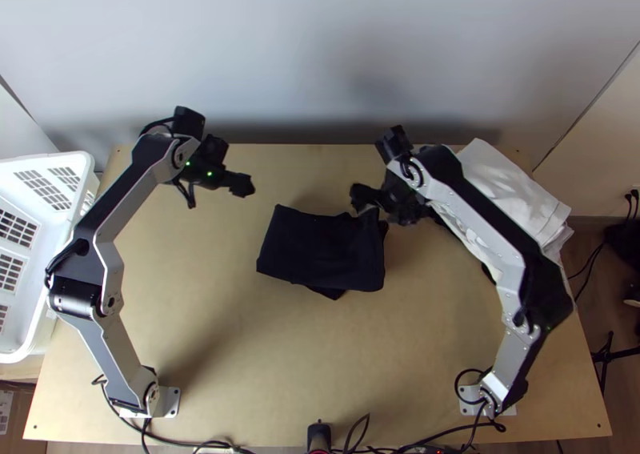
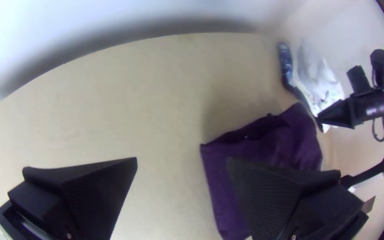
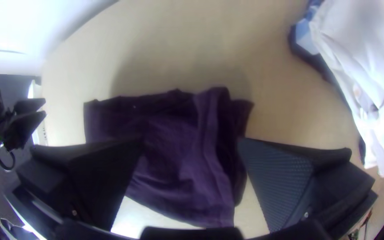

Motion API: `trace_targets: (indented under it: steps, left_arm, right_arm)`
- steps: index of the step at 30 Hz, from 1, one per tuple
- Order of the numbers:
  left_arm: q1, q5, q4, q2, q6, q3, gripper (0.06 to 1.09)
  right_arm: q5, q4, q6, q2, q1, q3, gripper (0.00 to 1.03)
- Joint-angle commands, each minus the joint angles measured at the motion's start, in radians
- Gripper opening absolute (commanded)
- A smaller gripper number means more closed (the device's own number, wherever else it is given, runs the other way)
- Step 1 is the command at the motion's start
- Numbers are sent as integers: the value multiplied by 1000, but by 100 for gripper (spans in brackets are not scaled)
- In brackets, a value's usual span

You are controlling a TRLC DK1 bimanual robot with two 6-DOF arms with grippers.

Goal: Fold the t-shirt

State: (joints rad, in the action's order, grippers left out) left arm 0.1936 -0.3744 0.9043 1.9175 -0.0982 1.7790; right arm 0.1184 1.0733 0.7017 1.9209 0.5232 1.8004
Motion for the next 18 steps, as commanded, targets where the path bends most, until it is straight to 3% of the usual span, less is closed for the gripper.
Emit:
trace_targets:
  steps: [1,10,18]
  left_arm:
    - [79,-159,47,-3,121,65,104]
    - [202,-261,47,66,233,128,104]
    - [237,-271,50,155,245,129,104]
  right_arm:
    - [-8,-165,13,113,-5,91,97]
    - [-8,-165,53,231,20,232,97]
    - [-6,-7,102,277,-8,168,97]
